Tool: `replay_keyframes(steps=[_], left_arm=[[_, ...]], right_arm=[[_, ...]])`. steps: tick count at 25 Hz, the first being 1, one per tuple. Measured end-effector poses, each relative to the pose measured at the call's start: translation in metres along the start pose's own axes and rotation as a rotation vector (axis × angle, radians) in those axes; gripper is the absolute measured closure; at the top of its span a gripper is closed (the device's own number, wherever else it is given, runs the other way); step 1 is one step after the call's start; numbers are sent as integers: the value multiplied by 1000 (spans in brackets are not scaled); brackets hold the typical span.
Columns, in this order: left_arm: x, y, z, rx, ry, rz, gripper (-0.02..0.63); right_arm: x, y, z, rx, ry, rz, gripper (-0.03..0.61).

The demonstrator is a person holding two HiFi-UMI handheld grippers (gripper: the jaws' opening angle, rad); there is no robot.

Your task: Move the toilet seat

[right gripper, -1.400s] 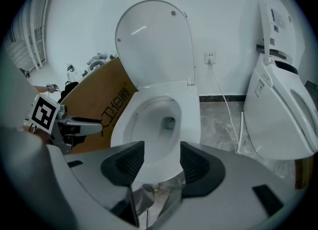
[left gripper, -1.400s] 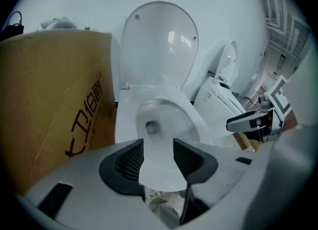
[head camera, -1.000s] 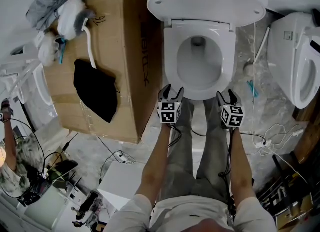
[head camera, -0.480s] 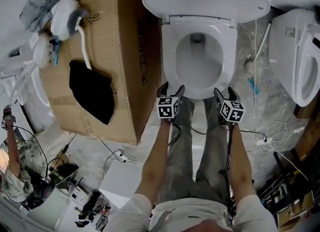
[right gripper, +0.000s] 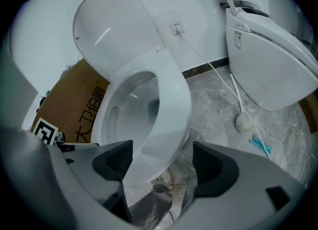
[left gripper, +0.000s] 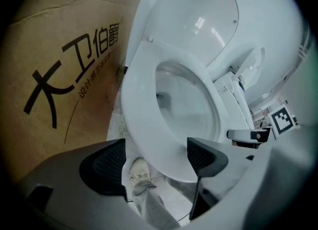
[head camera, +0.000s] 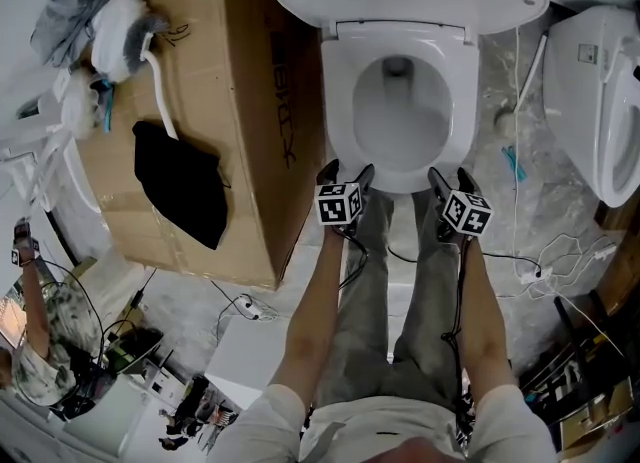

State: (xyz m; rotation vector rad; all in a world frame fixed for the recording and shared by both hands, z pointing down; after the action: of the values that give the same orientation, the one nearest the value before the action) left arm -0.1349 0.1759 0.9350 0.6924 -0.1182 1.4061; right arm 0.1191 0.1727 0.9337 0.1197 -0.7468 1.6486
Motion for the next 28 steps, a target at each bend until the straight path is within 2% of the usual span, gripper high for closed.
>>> replay_keyframes(steps=[3,5,13,28], left_arm=[[2,-1,5,3,18,-7,257],[0,-2,7,6,13,-7,258],[1,-3,4,-11,14,9,258],[-8,-8,-9,-10,0,27,258]], right_arm=[[4,7,6,-24,23,-87,218],[4,7,8,-16,27,-108,218],[4,7,6,18,47,-117,219],[-5,14,-7,19,52,-124,221]])
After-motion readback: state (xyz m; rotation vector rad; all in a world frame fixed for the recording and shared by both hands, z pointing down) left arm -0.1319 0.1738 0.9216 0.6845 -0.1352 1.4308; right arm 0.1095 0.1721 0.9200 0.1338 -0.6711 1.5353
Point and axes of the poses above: the fingertips, and each gripper's own axes: z forward along the fingers, y to its left, x out of its underside, the point moved 3 cm from there along -z, backward along the fingers, and after that the axes turned 13 degrees about -y, right-handed, at the moved point
